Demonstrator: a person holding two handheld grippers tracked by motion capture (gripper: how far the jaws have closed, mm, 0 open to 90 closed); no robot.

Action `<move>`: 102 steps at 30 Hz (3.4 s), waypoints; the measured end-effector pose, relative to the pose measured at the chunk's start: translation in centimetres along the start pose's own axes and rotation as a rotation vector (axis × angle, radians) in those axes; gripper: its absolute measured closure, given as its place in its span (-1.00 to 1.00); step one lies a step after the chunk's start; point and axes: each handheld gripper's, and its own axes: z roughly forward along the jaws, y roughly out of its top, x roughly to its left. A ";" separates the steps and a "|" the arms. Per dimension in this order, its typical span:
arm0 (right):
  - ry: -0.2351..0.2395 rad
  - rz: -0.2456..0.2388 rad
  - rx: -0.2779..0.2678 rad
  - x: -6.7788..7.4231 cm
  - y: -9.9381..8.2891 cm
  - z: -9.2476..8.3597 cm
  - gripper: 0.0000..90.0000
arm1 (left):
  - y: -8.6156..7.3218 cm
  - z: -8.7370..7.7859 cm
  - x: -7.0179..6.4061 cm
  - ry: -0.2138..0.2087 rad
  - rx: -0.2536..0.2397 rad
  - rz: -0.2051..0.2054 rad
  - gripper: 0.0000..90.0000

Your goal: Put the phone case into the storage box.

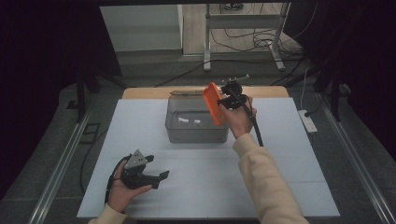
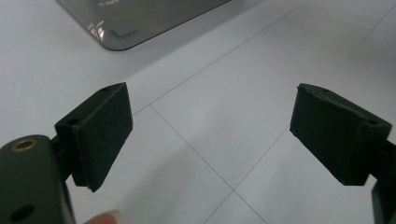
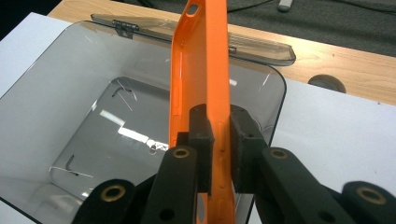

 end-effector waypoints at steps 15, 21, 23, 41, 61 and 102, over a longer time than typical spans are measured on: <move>-0.019 0.007 0.015 -0.1 -0.1 0.6 0.80 | 0.0 -0.1 0.1 -0.002 -0.003 0.005 -0.70; -0.025 0.013 0.019 -0.2 -0.2 0.7 0.80 | 0.0 -0.2 0.1 -0.004 -0.005 0.005 -0.70; -0.032 0.017 0.022 -0.3 -0.2 0.8 0.80 | 0.0 -0.1 0.1 -0.004 -0.006 0.005 -0.70; -0.046 0.025 0.032 -0.2 -0.2 1.0 0.80 | 0.0 -0.2 0.1 -0.009 -0.007 0.008 -0.70; -0.074 0.022 0.068 0.3 -0.4 1.2 0.80 | 0.2 -0.2 0.0 -0.026 -0.016 0.012 -0.70; -0.119 0.031 0.142 0.7 -1.0 3.1 0.80 | 0.4 -0.3 0.0 -0.027 -0.020 0.020 -0.70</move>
